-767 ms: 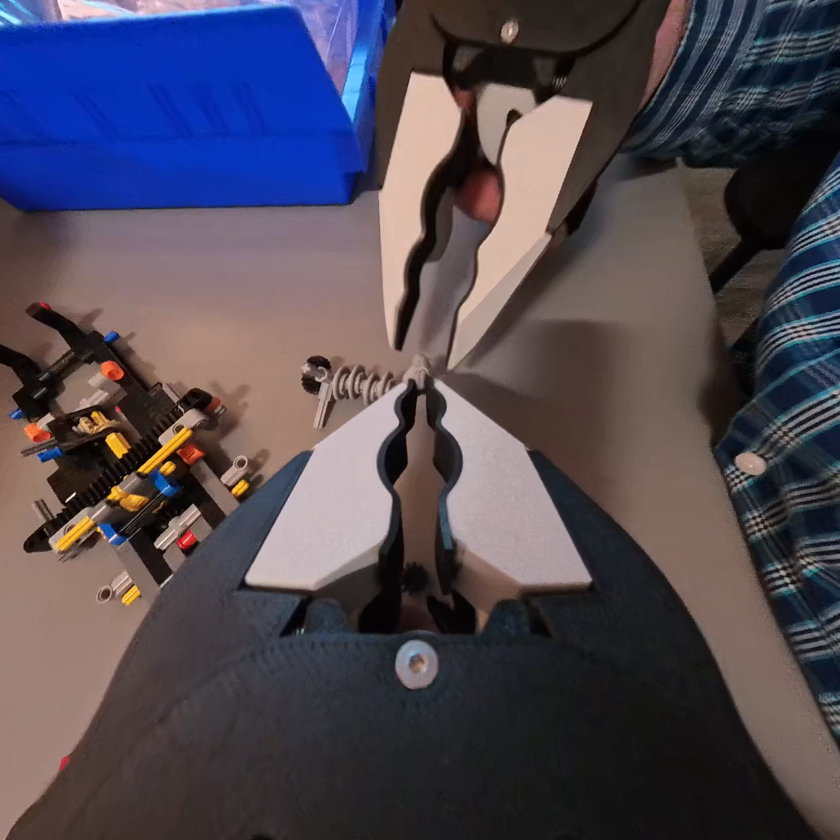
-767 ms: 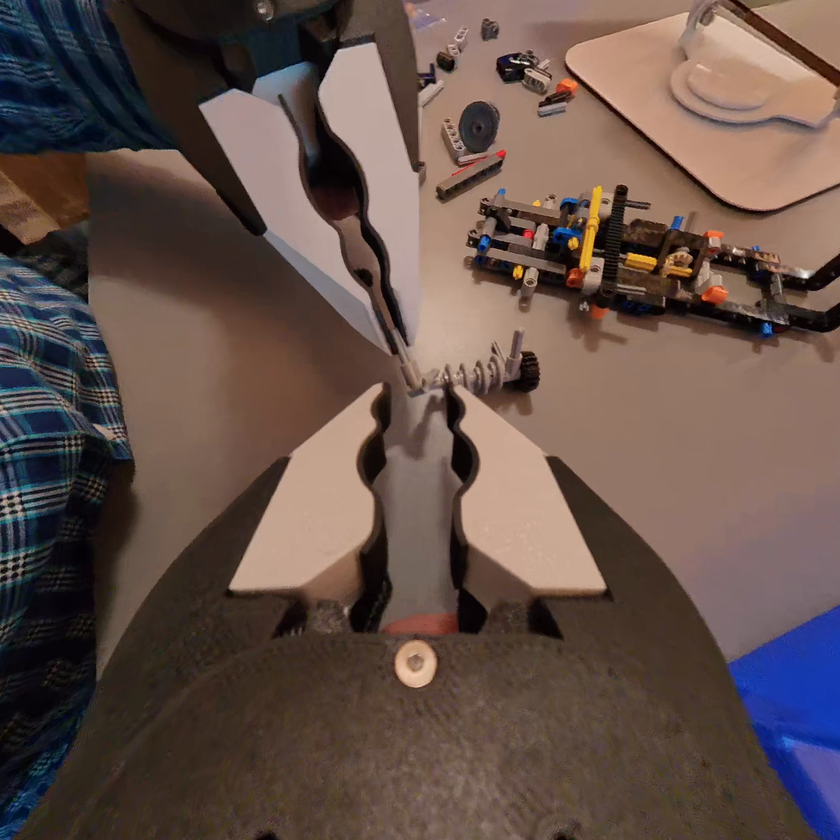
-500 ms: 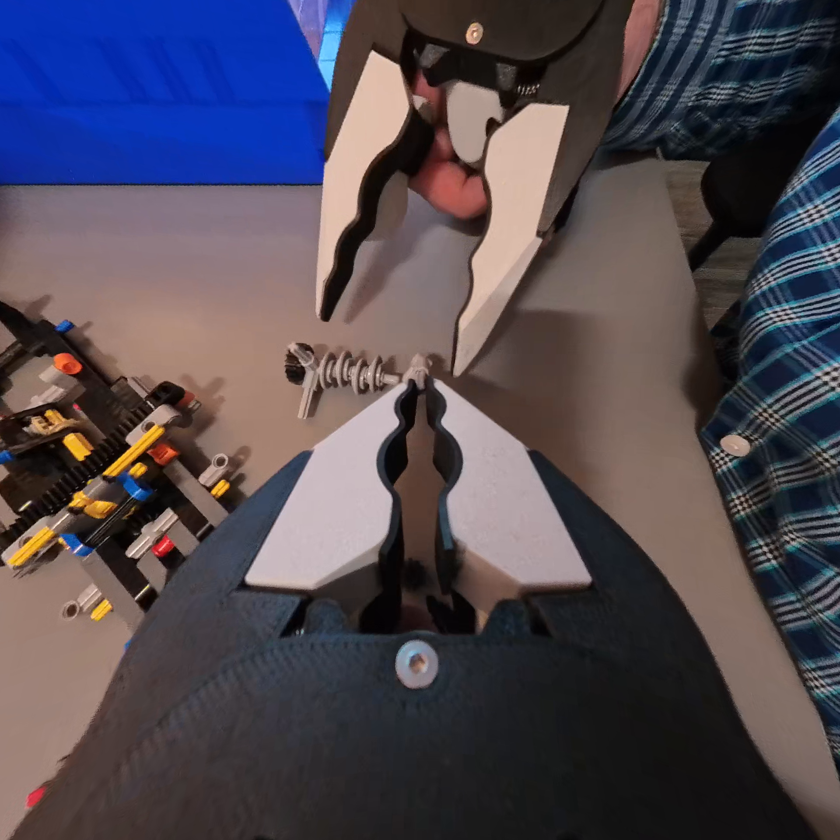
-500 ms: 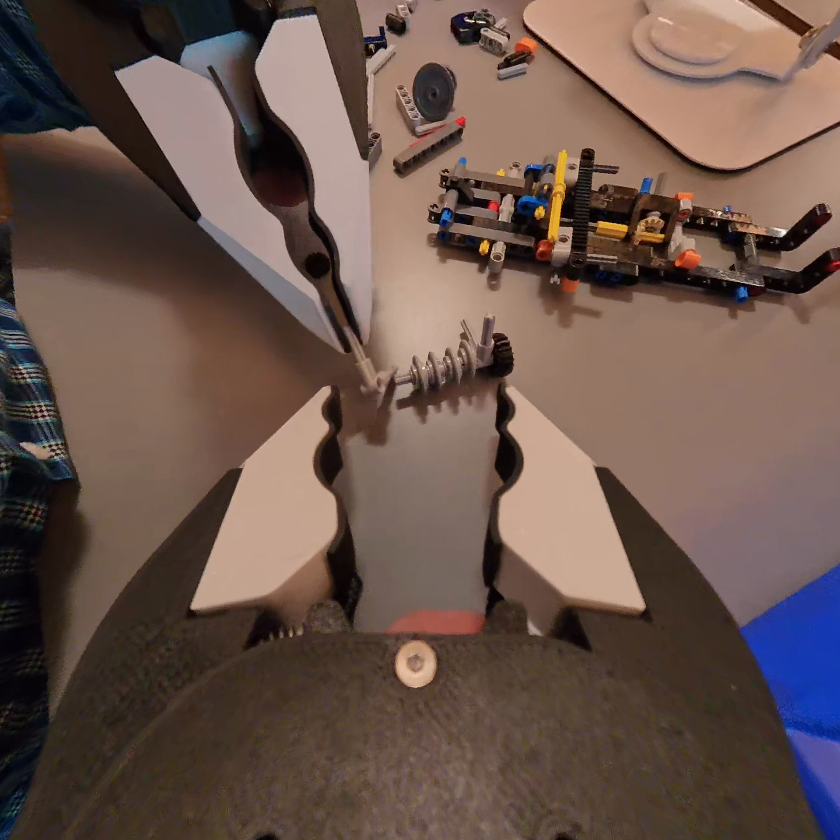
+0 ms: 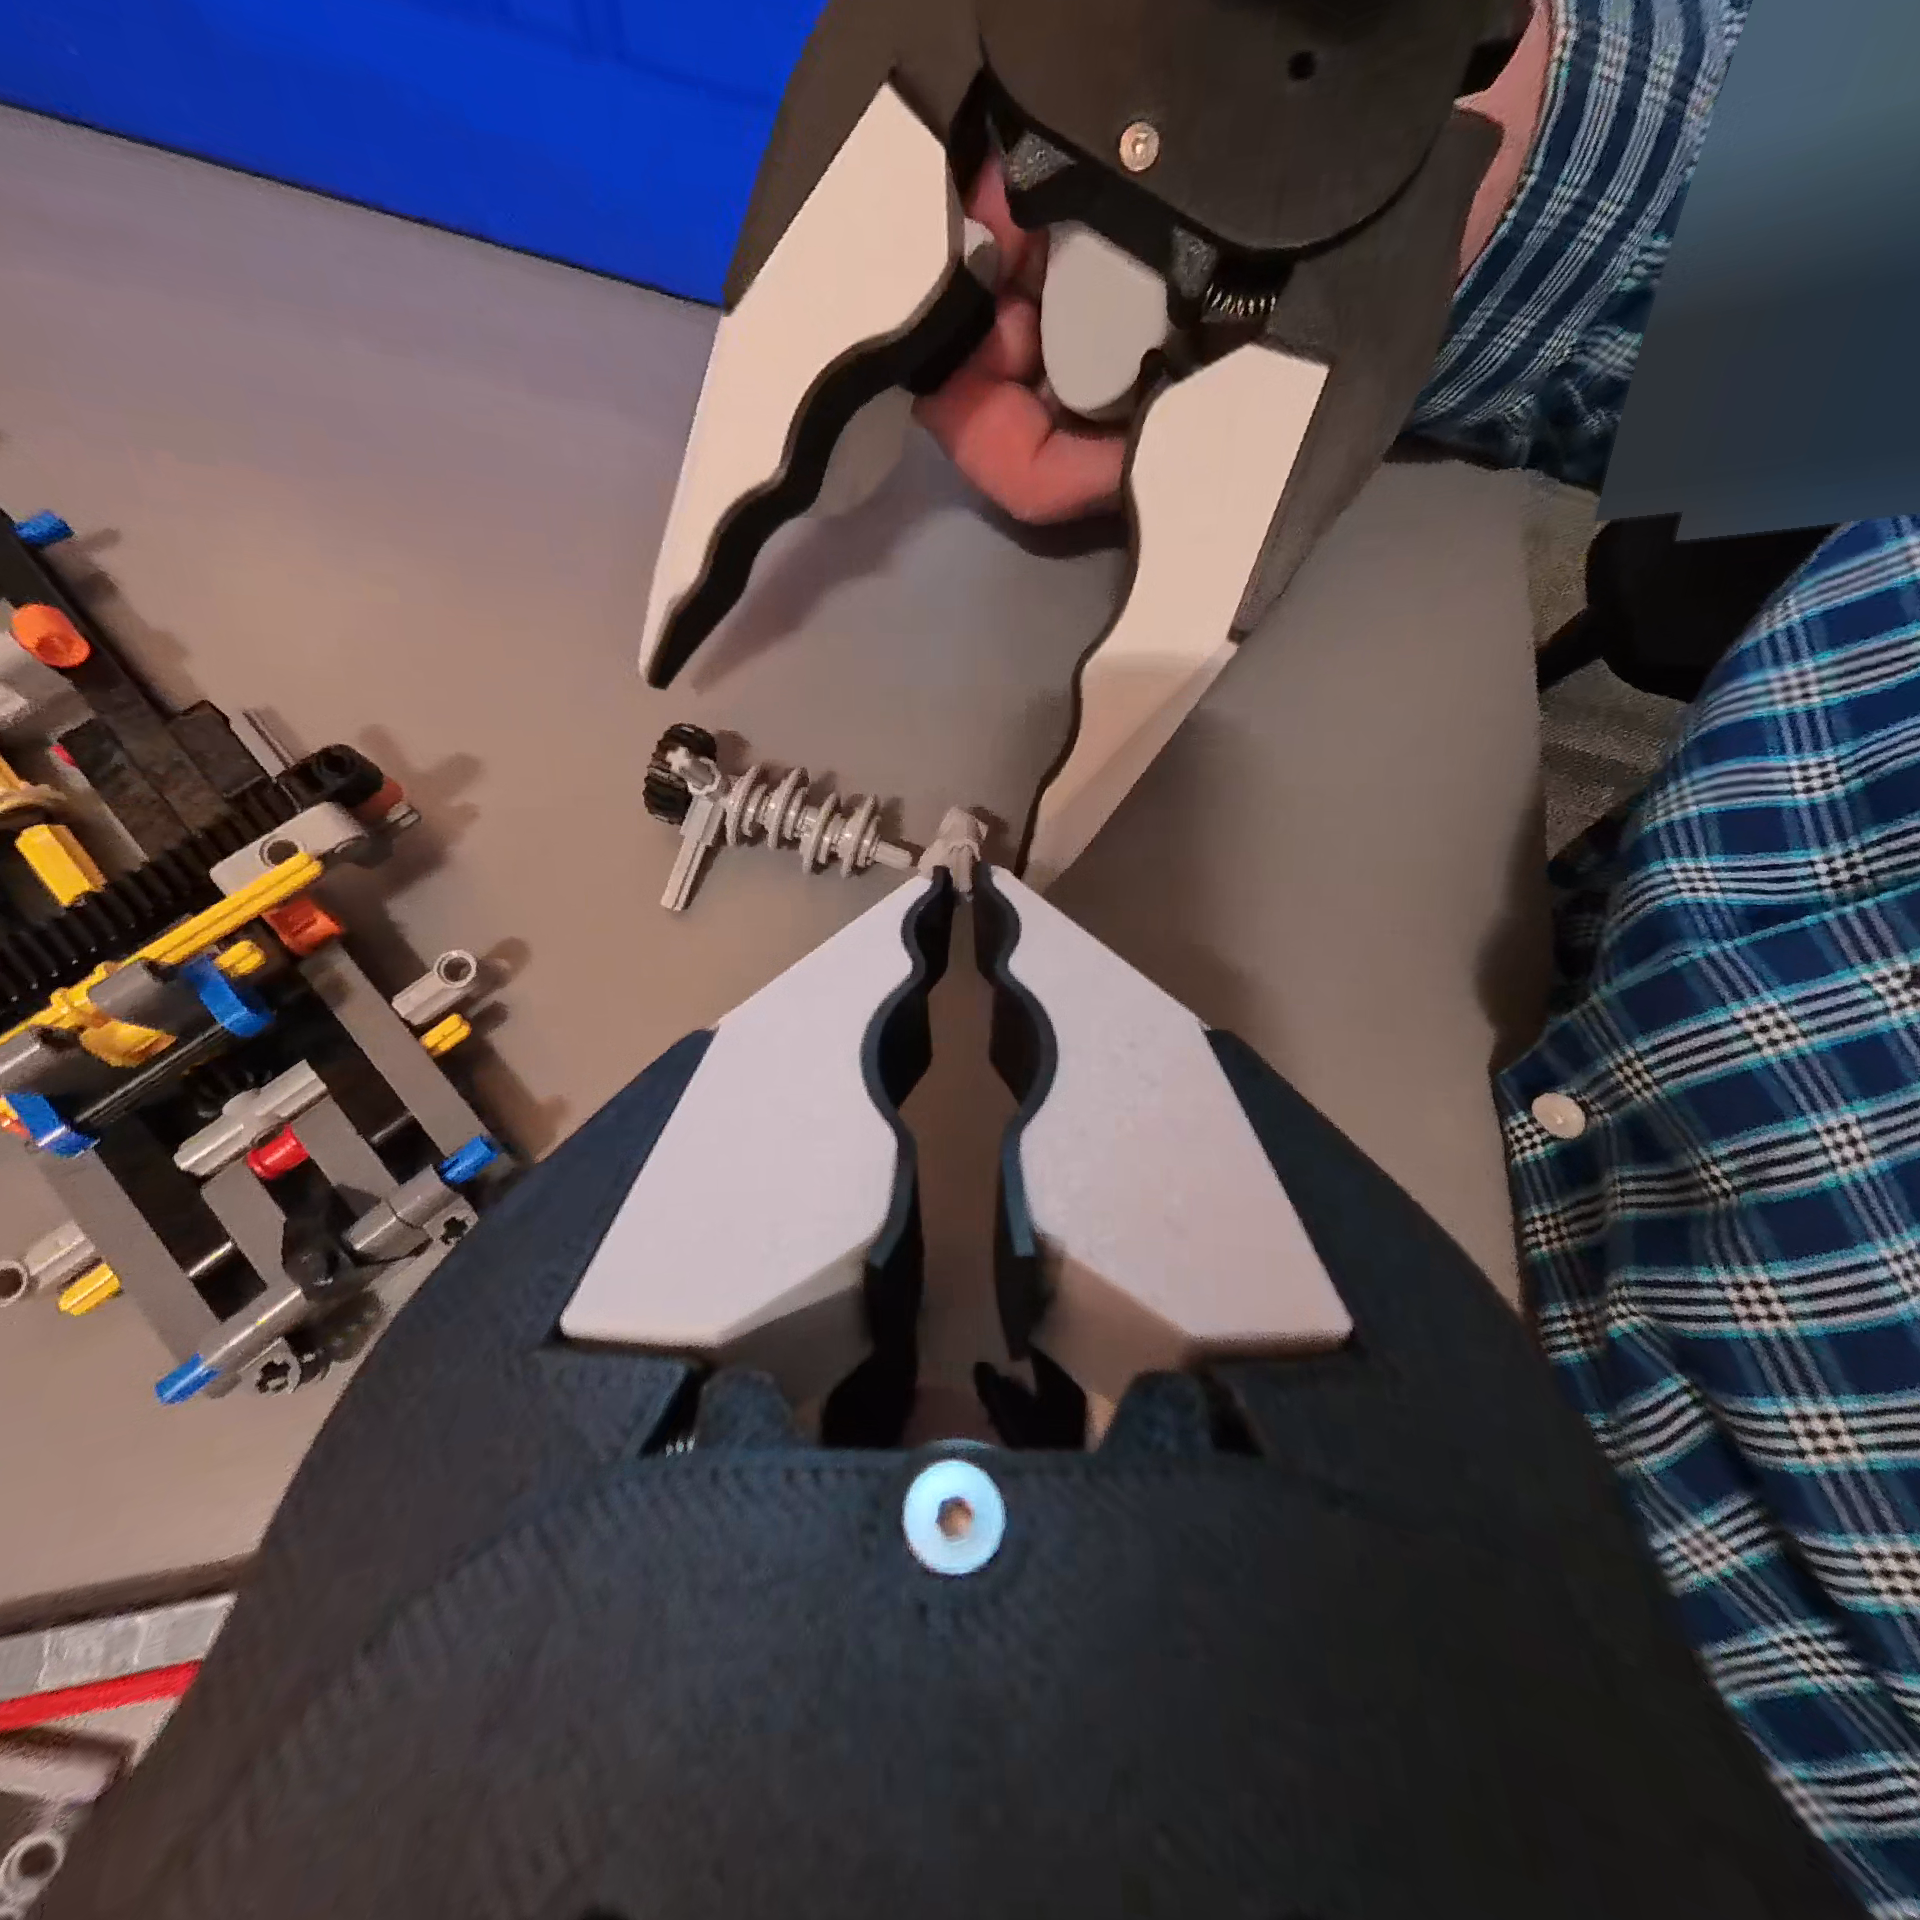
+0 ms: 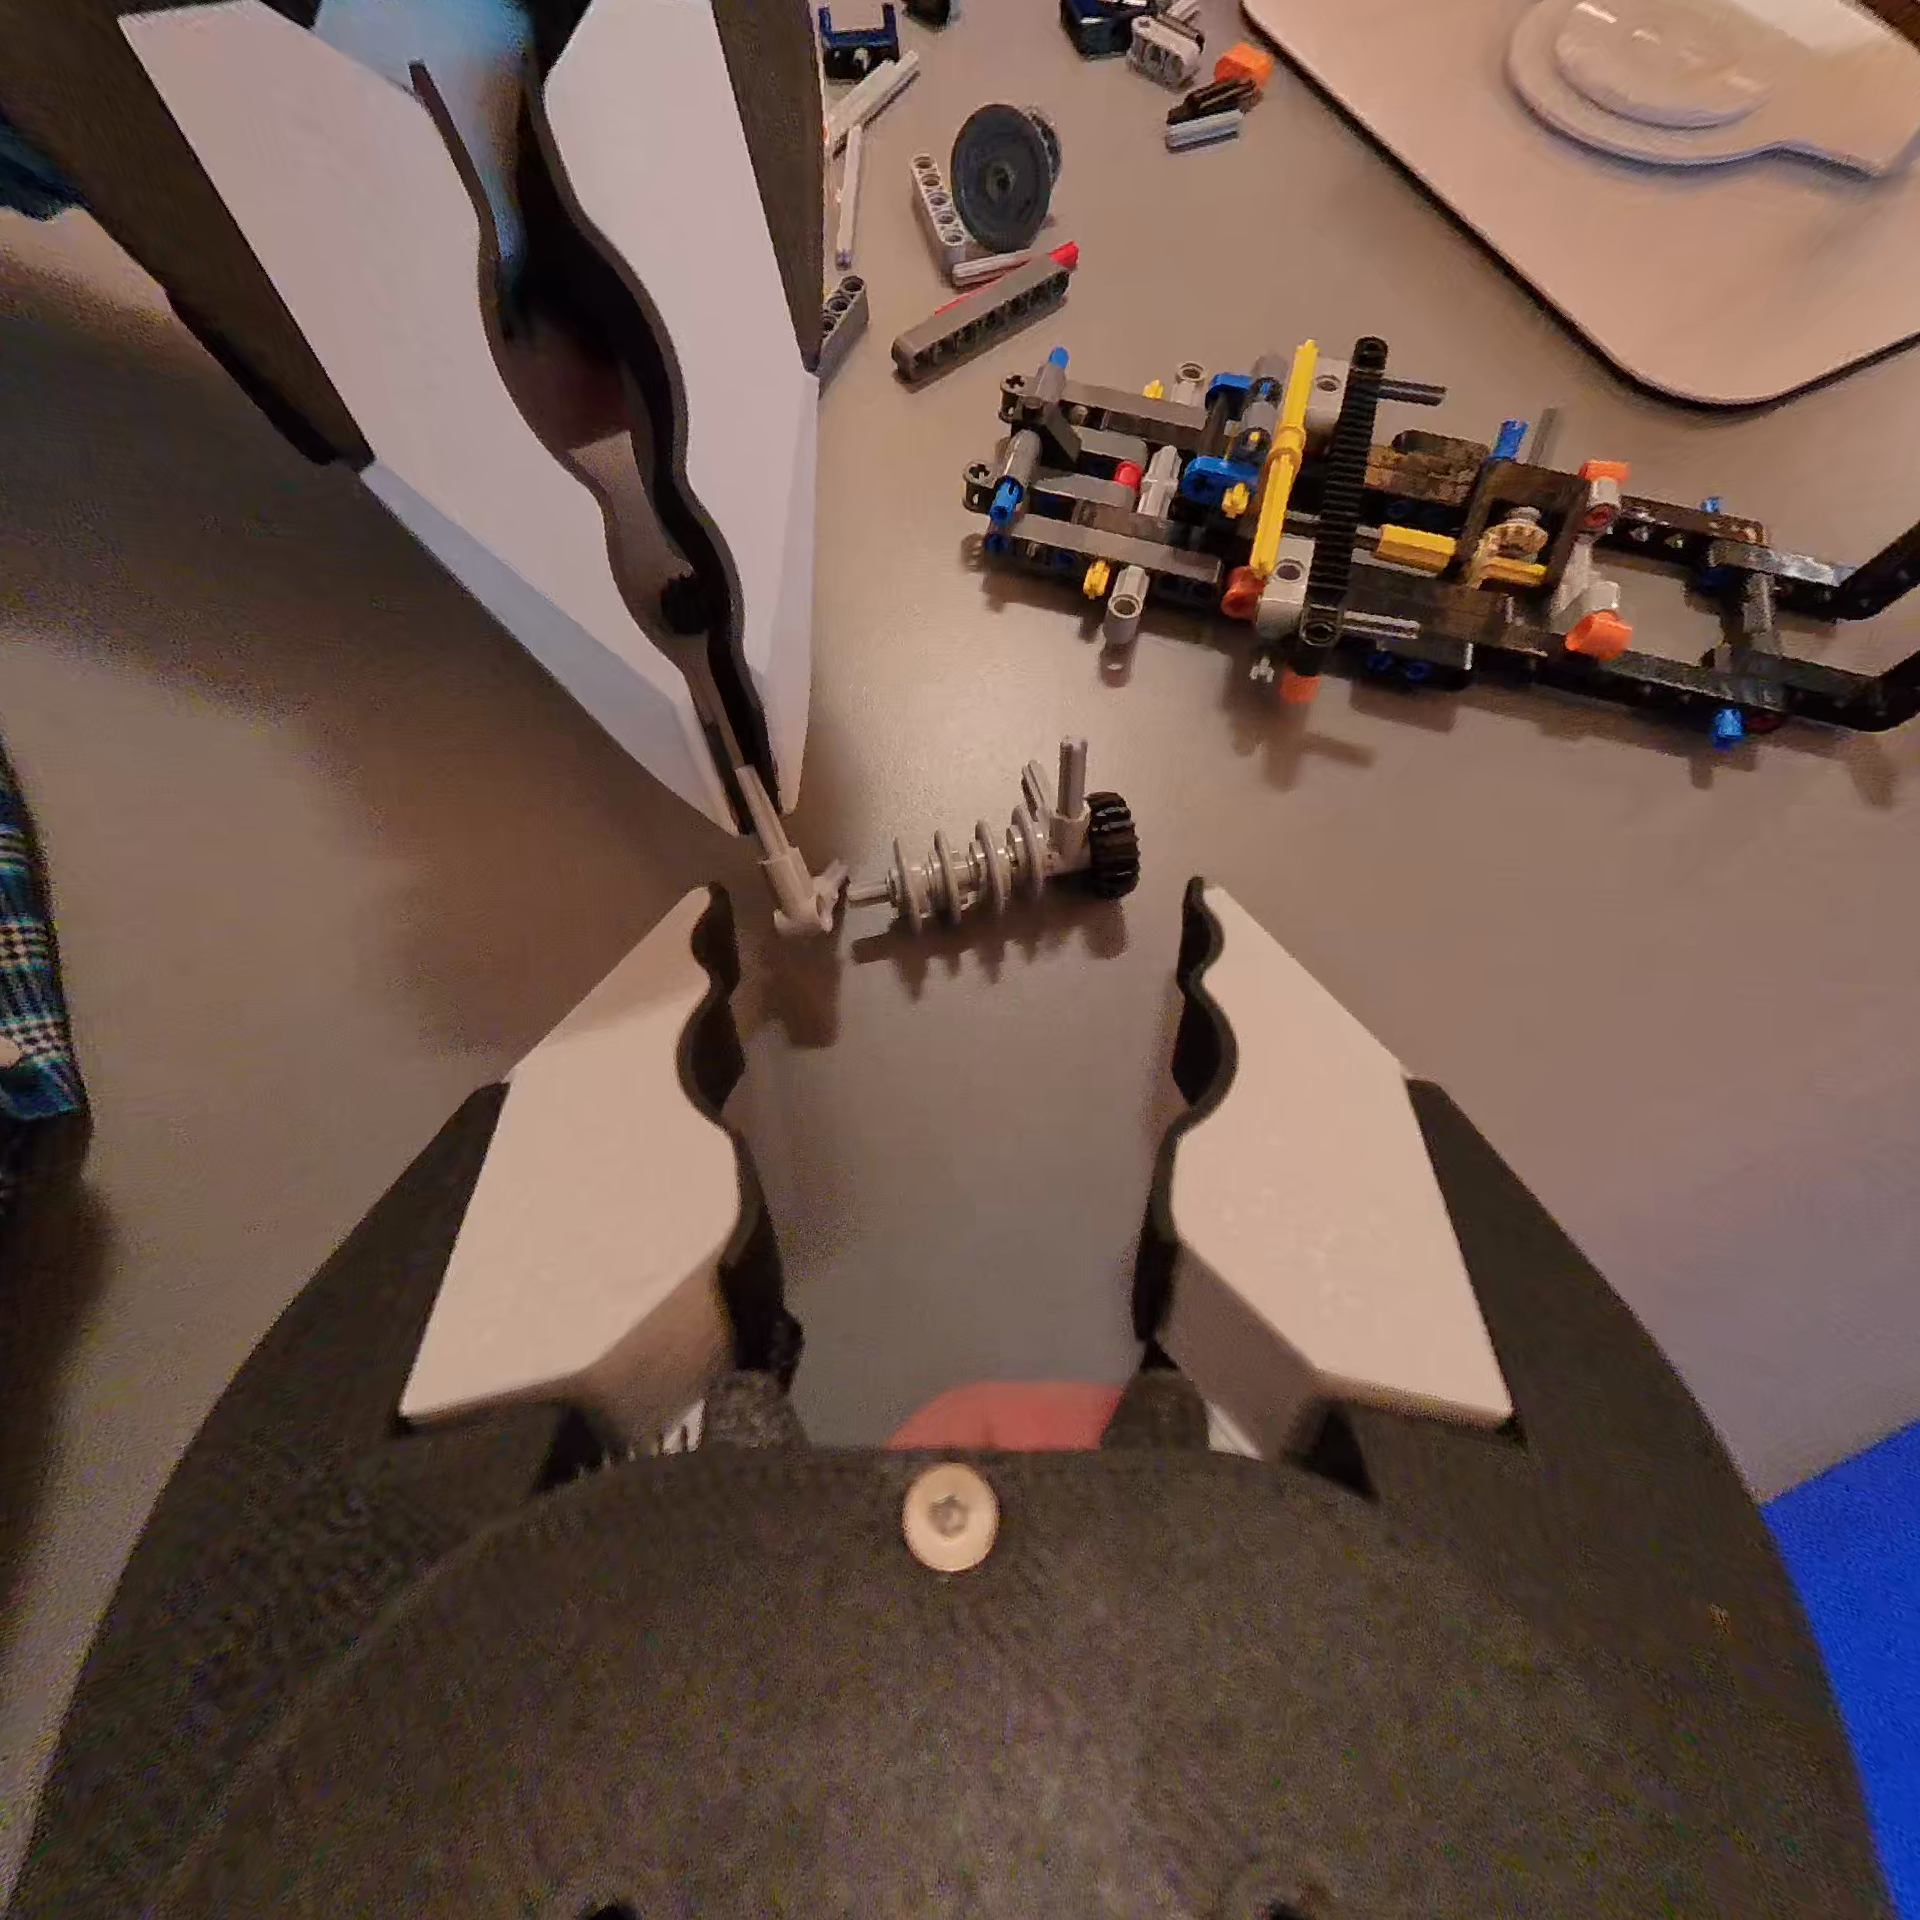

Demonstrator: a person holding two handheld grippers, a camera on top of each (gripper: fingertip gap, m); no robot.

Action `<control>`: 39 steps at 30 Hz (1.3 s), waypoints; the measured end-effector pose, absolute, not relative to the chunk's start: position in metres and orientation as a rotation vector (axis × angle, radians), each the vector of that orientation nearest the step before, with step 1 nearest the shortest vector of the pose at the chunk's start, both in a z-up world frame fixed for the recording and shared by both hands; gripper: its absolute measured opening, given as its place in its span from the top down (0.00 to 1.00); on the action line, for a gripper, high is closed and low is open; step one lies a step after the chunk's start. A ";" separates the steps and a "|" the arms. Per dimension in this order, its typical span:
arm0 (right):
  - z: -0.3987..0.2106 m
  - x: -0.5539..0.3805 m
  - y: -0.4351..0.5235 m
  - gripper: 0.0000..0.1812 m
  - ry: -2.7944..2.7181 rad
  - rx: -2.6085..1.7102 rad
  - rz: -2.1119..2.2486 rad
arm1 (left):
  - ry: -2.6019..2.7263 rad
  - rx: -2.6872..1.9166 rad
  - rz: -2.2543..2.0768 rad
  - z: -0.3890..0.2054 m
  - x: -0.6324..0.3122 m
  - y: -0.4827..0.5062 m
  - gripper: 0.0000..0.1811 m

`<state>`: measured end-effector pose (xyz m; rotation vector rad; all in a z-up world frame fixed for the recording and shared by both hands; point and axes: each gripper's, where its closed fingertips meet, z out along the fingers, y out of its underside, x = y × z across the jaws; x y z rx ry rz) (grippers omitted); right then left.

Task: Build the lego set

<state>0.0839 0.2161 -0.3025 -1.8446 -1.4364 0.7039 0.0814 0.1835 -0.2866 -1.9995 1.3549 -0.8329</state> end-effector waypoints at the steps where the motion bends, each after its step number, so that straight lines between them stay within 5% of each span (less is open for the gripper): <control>1: -0.303 0.083 0.217 0.54 -1.440 -1.845 0.700 | 1.360 -2.016 -0.821 -0.286 0.082 0.183 0.99; 39: -0.314 0.080 0.215 0.61 -1.545 -1.857 0.674 | 1.414 -2.284 -0.428 -0.293 0.078 0.189 0.99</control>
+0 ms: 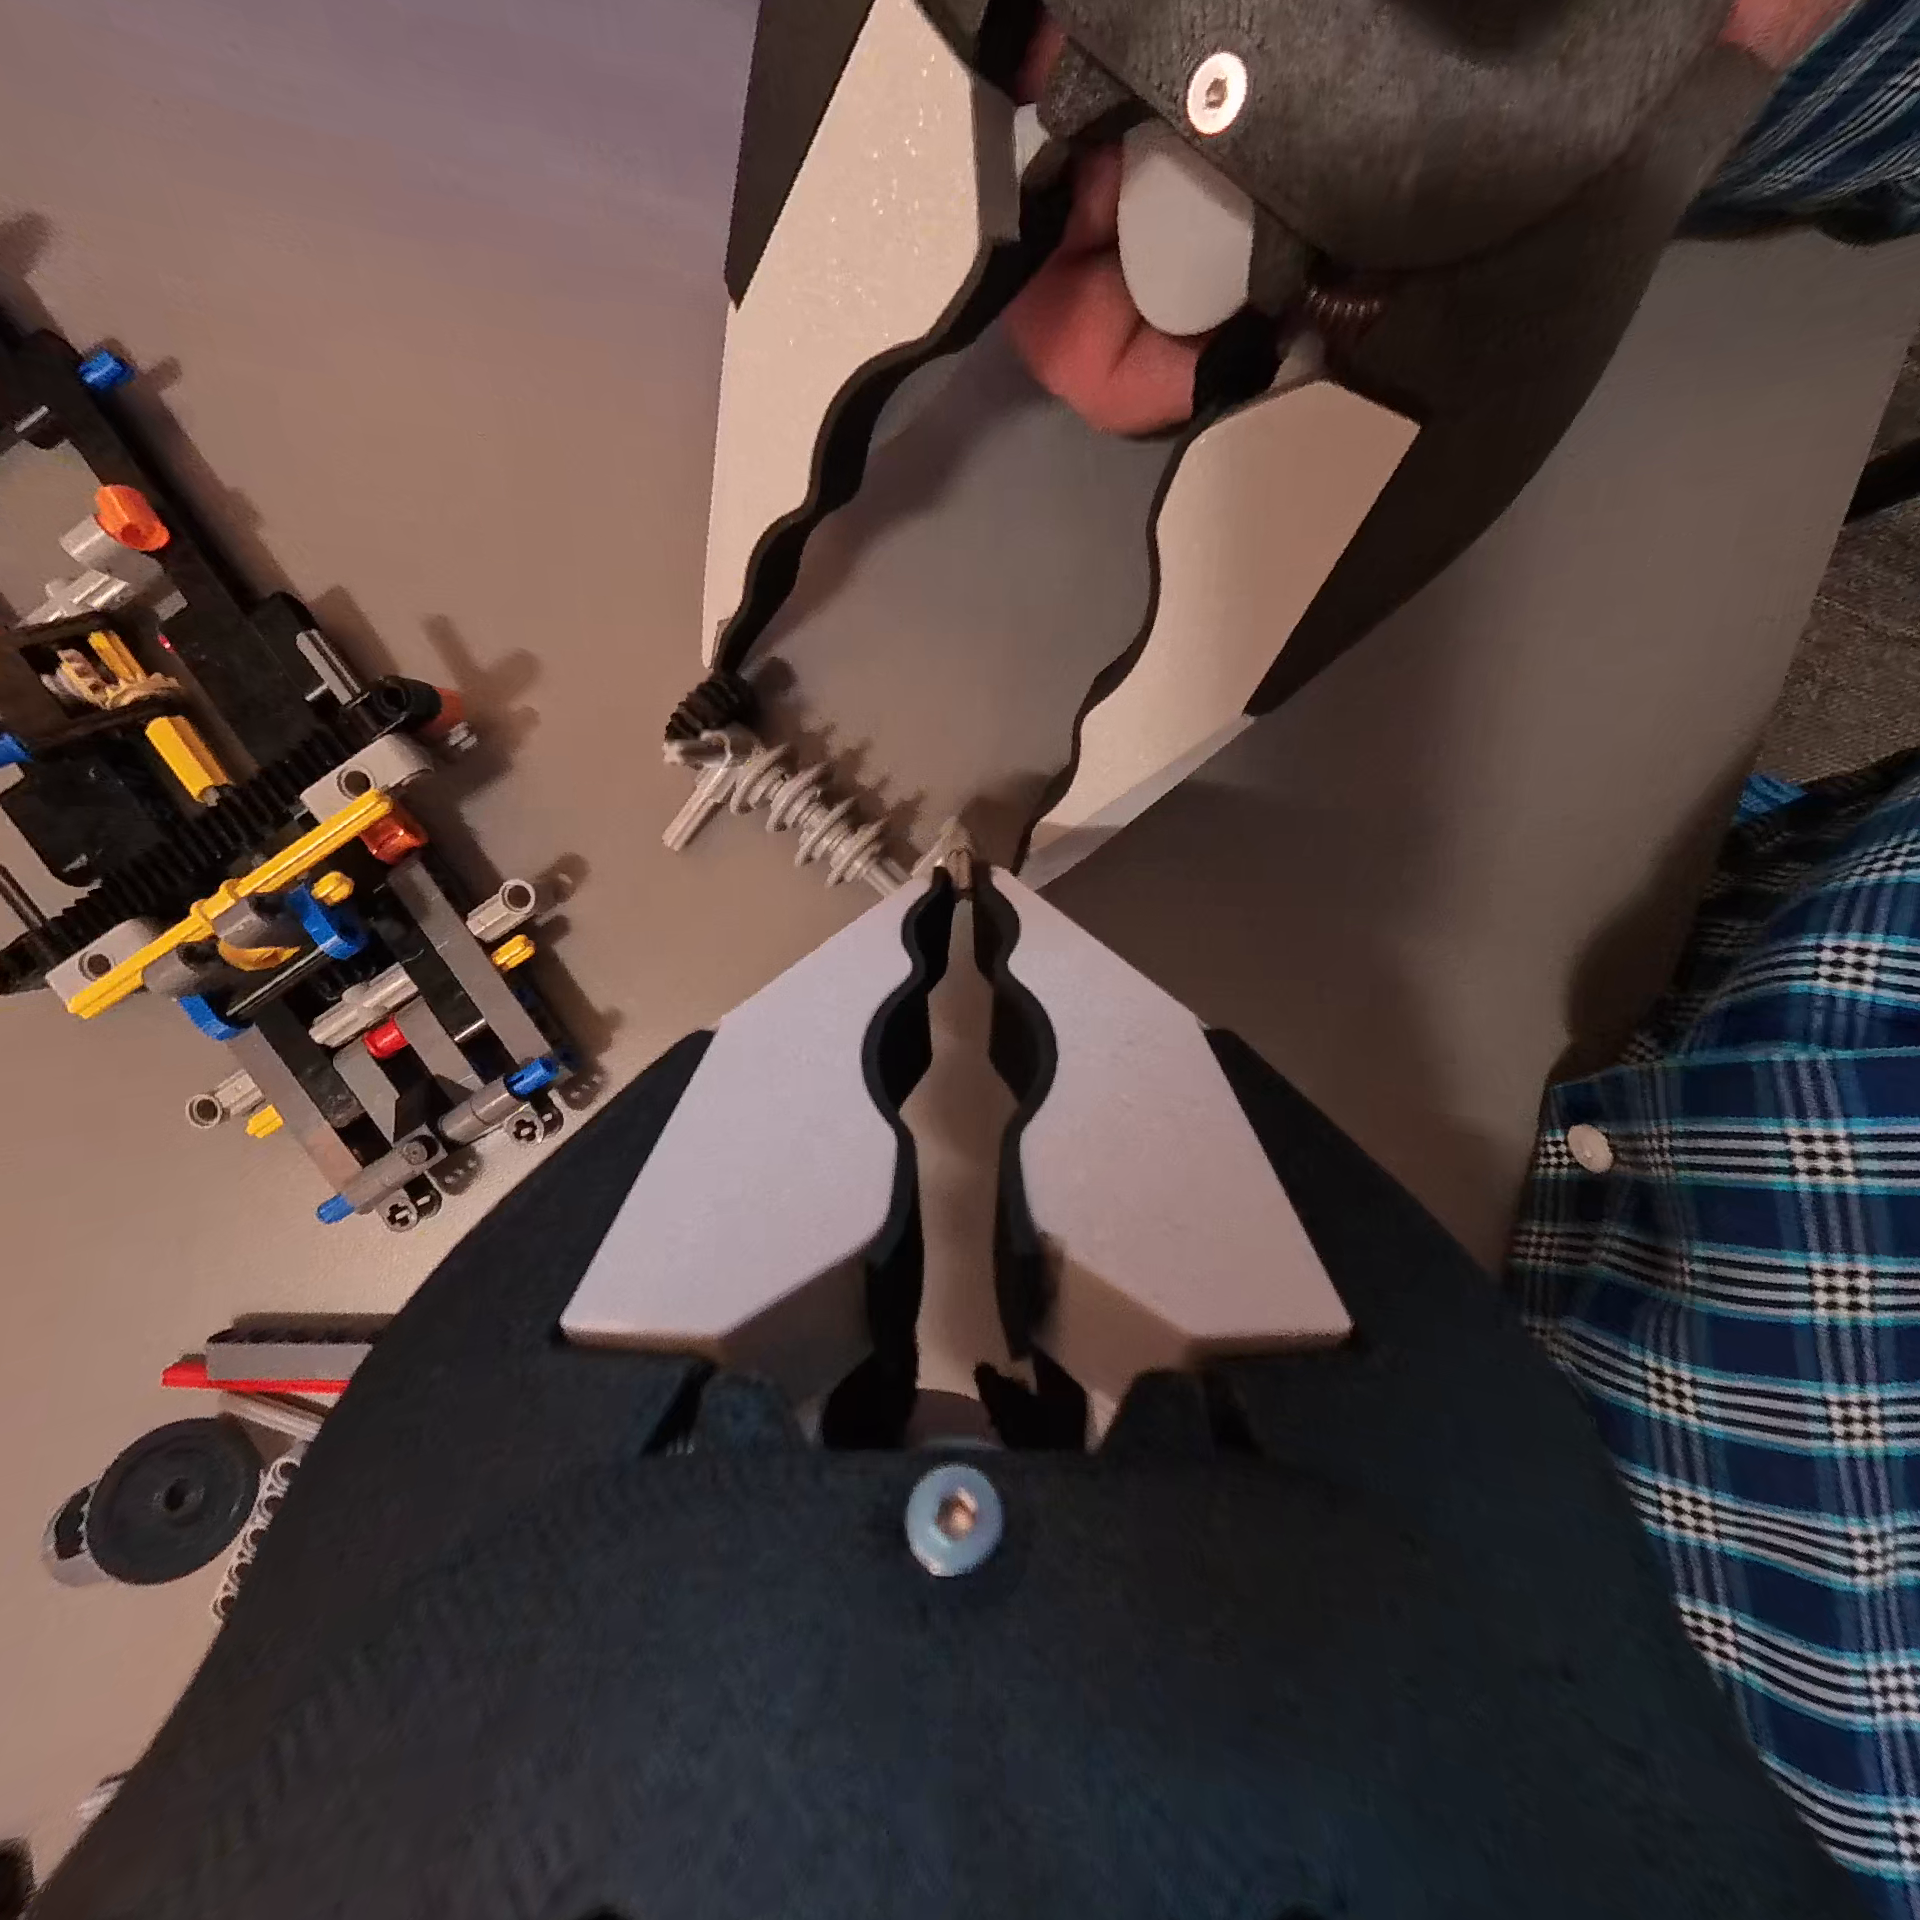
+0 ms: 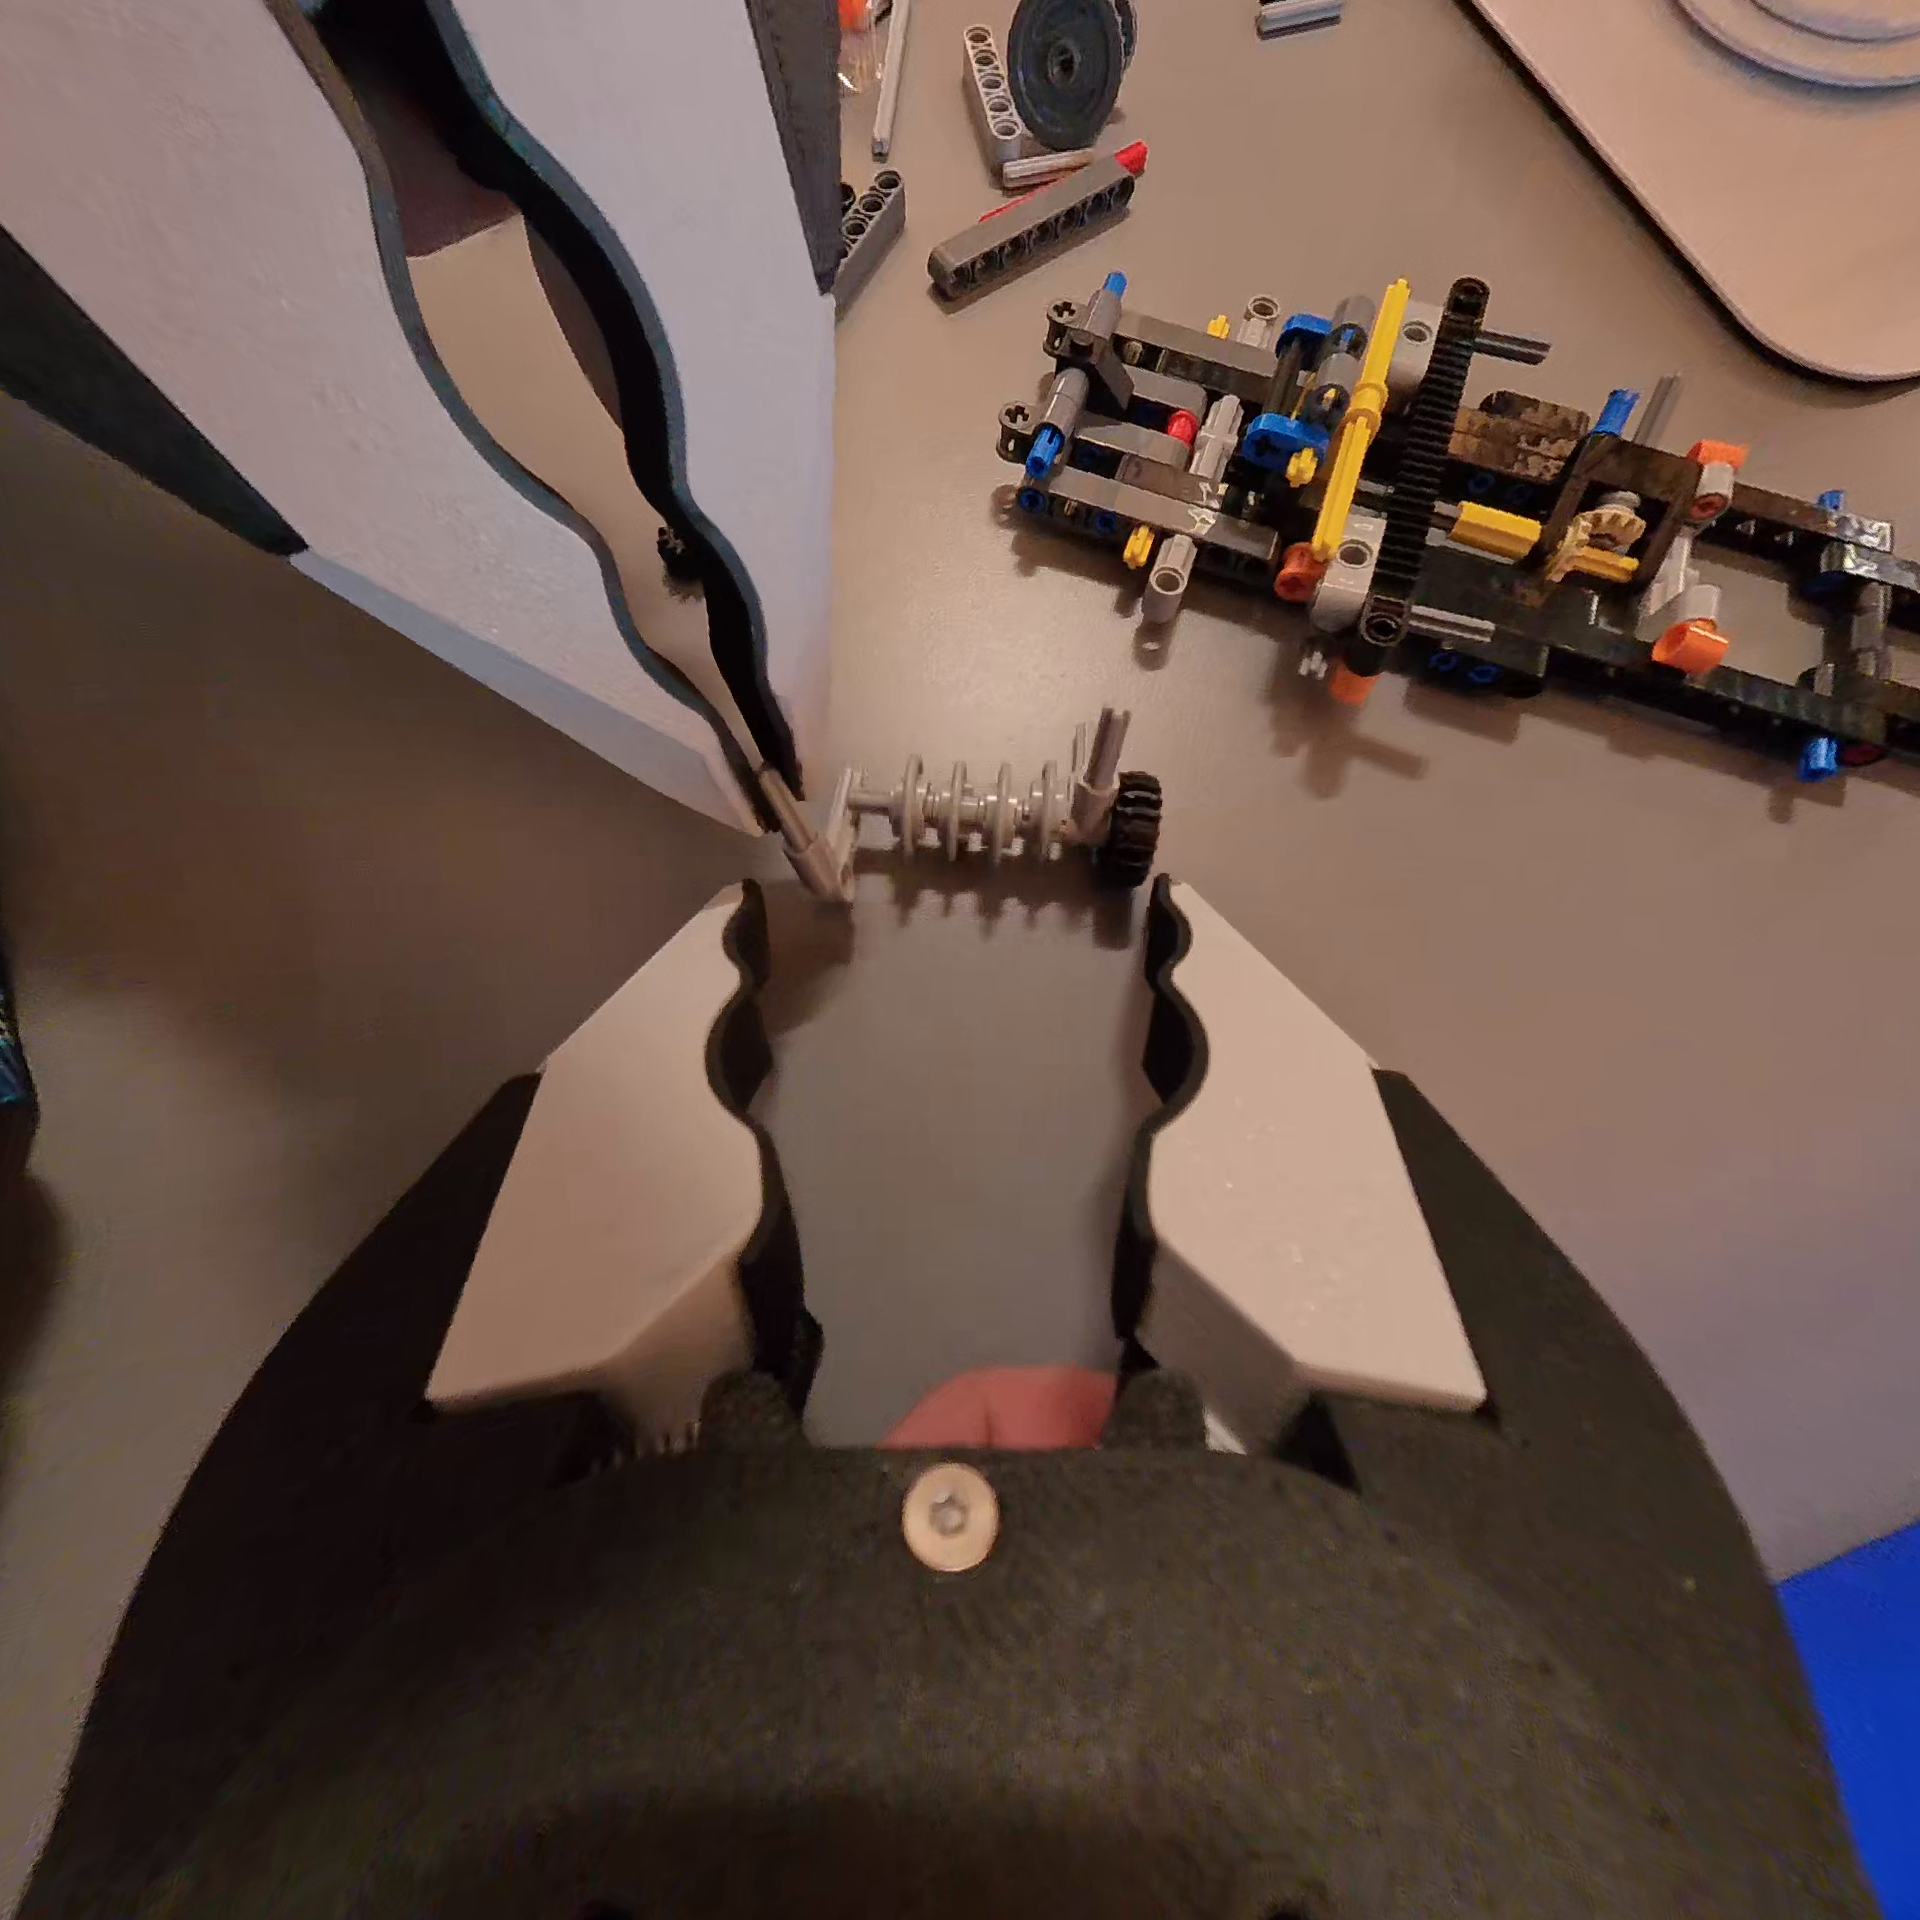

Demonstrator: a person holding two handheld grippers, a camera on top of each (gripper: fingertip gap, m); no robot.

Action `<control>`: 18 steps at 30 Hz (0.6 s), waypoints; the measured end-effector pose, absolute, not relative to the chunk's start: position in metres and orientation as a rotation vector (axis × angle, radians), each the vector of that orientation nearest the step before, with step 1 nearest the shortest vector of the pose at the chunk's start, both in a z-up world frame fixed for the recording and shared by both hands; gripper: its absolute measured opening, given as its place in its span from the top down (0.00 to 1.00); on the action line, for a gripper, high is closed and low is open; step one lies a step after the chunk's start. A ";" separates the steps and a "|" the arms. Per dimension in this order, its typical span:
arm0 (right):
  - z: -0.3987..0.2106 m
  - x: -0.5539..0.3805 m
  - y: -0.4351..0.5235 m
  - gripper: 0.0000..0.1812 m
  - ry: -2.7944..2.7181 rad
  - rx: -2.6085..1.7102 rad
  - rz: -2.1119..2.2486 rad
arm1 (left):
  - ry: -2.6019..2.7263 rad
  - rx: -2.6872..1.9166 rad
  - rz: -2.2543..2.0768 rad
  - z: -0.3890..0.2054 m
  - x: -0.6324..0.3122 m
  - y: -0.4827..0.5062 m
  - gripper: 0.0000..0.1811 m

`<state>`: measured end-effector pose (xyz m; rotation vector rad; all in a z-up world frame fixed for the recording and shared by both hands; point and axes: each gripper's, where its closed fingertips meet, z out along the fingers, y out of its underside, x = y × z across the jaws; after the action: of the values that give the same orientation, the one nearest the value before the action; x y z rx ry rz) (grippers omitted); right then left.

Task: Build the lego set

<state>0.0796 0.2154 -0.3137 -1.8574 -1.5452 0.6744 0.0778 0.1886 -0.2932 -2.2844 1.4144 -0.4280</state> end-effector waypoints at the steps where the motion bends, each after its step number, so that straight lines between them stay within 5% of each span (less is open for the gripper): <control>1: -0.314 0.080 0.216 0.61 -1.542 -1.860 0.672 | 1.419 -2.285 -0.426 -0.293 0.078 0.188 0.99; 18: -0.314 0.078 0.215 0.60 -1.560 -1.846 0.655 | 1.467 -2.322 -0.336 -0.294 0.060 0.191 1.00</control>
<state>0.0777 0.2152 -0.3144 -1.8465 -1.5596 0.6546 0.0604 0.1912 -0.2939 -2.3220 1.4671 -0.3359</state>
